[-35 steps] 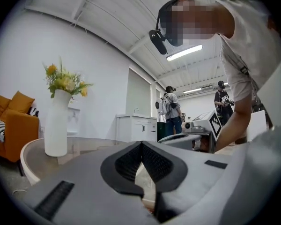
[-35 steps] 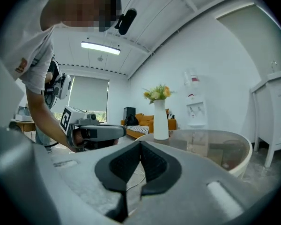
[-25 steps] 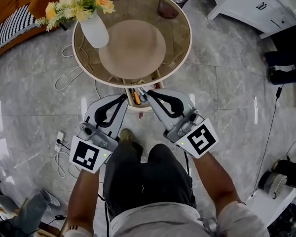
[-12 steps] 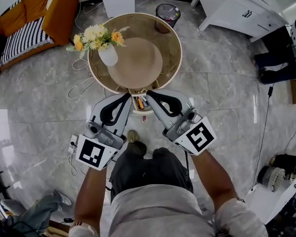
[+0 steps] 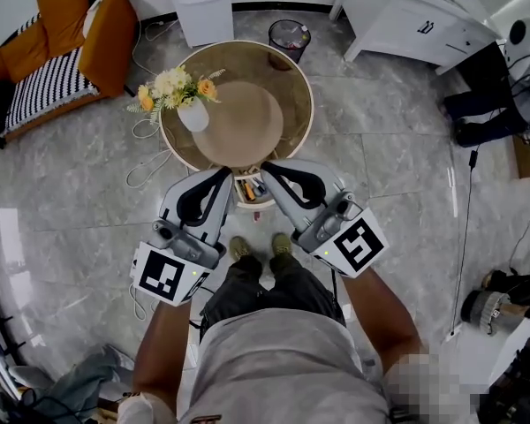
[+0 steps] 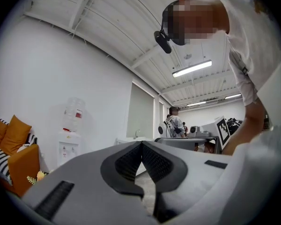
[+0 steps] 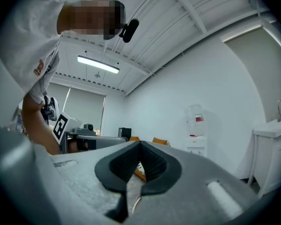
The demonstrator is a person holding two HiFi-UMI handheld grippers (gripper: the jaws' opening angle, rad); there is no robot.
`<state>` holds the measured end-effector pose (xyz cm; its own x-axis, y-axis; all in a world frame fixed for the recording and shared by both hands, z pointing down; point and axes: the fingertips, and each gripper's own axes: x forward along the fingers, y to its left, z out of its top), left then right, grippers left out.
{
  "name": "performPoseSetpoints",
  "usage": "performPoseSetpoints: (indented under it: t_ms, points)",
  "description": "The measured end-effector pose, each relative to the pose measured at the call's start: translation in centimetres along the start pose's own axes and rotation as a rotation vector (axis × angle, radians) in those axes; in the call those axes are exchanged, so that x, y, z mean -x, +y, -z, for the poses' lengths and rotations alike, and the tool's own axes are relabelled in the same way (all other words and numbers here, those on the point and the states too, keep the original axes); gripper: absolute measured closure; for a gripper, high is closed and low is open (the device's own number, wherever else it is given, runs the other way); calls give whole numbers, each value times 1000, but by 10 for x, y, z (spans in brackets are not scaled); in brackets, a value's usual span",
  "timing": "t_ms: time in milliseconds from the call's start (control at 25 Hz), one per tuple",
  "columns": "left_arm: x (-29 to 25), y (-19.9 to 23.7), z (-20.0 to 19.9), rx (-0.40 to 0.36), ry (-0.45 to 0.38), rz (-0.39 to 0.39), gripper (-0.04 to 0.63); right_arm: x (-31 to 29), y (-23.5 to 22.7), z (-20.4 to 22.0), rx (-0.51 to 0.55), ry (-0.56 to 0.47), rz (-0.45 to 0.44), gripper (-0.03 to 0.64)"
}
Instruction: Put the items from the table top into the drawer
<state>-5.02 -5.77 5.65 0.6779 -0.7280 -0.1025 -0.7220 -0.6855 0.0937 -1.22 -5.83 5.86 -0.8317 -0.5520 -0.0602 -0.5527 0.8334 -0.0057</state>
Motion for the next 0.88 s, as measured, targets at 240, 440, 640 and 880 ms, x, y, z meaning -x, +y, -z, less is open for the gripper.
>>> performPoseSetpoints:
  t_ms: [240, 440, 640, 880]
  points:
    - [-14, -17, -12, -9, -9, -21, 595, 13, -5, -14, -7, -5, -35, 617]
    - [-26, -35, -13, -12, -12, -49, 595, 31, -12, -23, -8, -17, -67, 617]
    - [-32, -52, -17, -12, -23, -64, 595, 47, -15, -29, -5, -23, -85, 617]
    - [-35, -57, -21, -26, -10, -74, 595, 54, -23, -33, -12, -34, -89, 617]
